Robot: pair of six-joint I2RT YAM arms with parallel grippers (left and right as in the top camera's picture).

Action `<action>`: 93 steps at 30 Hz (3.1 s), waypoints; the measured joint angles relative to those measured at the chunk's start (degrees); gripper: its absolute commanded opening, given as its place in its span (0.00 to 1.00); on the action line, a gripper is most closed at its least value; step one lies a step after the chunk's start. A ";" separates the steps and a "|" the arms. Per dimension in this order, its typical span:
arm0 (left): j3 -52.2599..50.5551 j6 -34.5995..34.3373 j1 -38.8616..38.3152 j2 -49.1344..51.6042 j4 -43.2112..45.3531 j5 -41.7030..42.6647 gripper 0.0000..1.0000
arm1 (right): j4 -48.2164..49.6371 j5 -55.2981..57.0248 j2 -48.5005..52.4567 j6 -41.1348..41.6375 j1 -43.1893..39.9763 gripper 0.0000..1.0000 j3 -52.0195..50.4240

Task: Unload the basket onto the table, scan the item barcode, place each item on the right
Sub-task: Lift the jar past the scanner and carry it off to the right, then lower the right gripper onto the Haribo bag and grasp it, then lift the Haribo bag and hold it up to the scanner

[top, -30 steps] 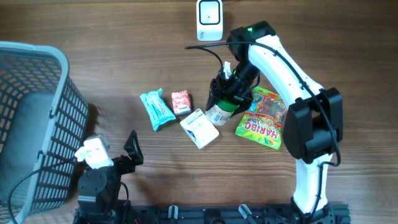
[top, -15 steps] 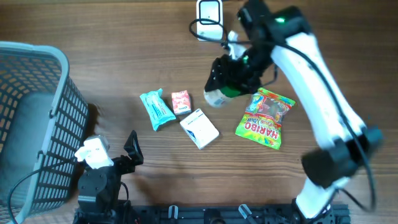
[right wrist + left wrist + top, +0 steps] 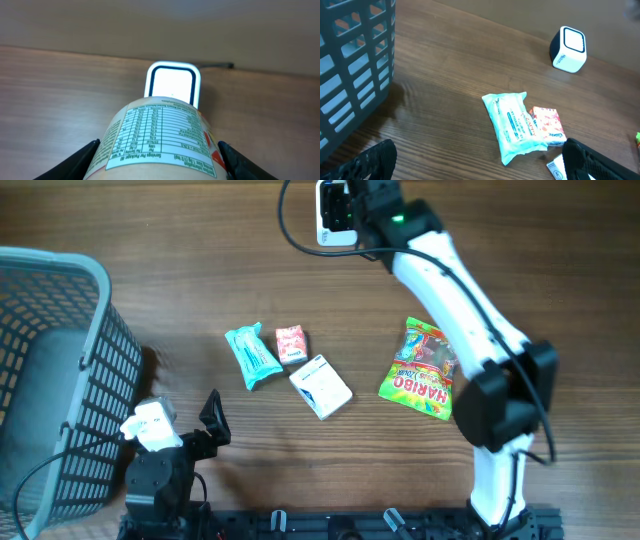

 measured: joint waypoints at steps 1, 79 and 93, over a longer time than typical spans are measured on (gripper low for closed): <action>0.00 0.00 0.00 -0.02 0.00 0.00 1.00 | 3.41 0.39 2.12 -1.53 0.00 0.60 -0.13; -0.02 0.00 0.00 0.04 0.00 0.02 1.00 | -51.76 -11.13 1.03 17.51 -15.50 1.00 -18.34; -0.02 0.00 0.00 0.04 0.02 0.02 1.00 | -51.49 -41.81 -0.57 8.33 -16.09 0.04 -23.76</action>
